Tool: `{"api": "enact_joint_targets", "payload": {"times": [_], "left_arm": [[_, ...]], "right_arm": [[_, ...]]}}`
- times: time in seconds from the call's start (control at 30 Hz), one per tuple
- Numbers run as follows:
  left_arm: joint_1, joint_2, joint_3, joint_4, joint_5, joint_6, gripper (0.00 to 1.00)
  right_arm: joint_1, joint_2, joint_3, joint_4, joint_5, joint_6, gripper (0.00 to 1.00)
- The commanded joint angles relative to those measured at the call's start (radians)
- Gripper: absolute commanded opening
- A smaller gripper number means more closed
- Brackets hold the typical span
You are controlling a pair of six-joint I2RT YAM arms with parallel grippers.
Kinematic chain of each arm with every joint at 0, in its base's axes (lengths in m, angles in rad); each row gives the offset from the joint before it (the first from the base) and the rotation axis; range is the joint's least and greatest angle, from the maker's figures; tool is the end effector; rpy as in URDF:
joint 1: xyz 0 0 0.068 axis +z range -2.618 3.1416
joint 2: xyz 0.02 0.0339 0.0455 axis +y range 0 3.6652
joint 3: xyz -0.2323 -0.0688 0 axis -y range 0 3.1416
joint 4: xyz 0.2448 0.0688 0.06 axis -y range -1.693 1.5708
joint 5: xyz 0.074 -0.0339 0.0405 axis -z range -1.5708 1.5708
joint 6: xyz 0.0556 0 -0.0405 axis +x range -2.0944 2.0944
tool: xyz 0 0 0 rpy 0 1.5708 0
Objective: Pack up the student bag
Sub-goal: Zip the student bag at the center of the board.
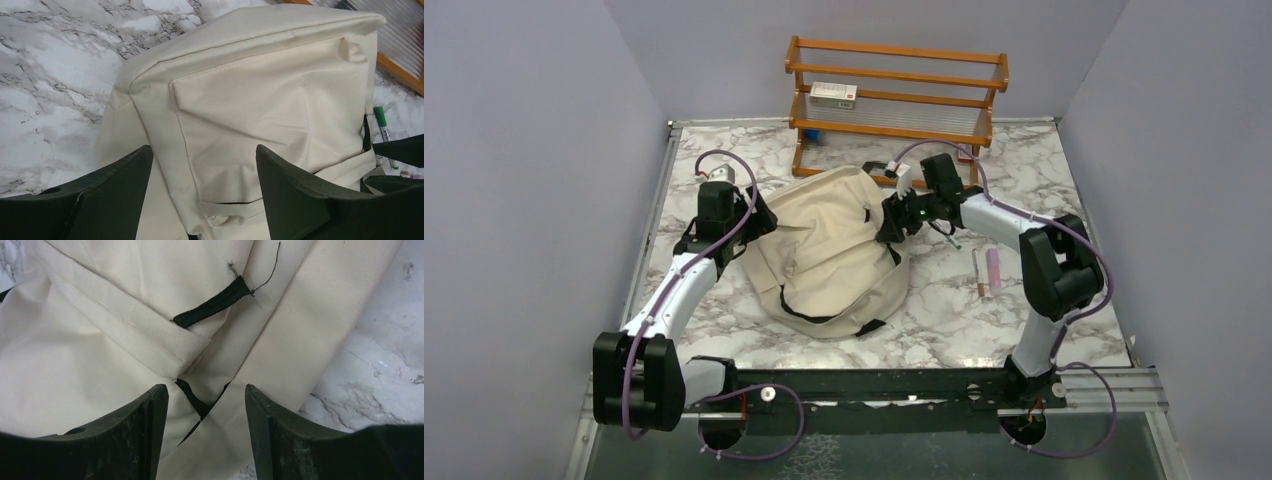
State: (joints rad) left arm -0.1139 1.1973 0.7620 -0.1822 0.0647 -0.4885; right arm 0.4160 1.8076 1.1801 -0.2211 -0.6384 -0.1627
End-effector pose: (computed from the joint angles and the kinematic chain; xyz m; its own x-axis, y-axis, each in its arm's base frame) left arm 0.2858 -0.0363 0.2060 -0.5858 -0.4044 -0.7024 -0.1236 0.9011 -0.4157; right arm 0.3400 0.1864 0.1551 -0.5664 -0.3924 -0.7247 -0.7870 0.5187 0.3342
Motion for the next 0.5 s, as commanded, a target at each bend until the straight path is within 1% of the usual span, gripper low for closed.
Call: {"api": "enact_joint_targets", "payload": {"times": [0.0,0.03,0.1,0.3,0.47], "left_arm": [[-0.007,-0.003,0.019,0.021,0.029,0.007,0.77],[-0.006,-0.003,0.019,0.021,0.03,0.007,0.77],[-0.006,-0.005,0.022,0.021,0.033,0.01,0.77],[-0.006,-0.006,0.035,0.013,0.041,0.026,0.77],[-0.006,0.005,0.042,0.025,0.071,0.032,0.77]], "right_arm": [[0.004,0.053,0.058,0.017,-0.052,-0.035,0.63],[0.004,0.063,0.066,0.016,-0.058,-0.036,0.63],[0.004,0.08,0.079,0.016,-0.069,-0.036,0.59],[0.005,0.097,0.087,0.017,-0.105,-0.029,0.29],[0.004,0.054,0.053,0.026,-0.116,-0.014,0.1]]}}
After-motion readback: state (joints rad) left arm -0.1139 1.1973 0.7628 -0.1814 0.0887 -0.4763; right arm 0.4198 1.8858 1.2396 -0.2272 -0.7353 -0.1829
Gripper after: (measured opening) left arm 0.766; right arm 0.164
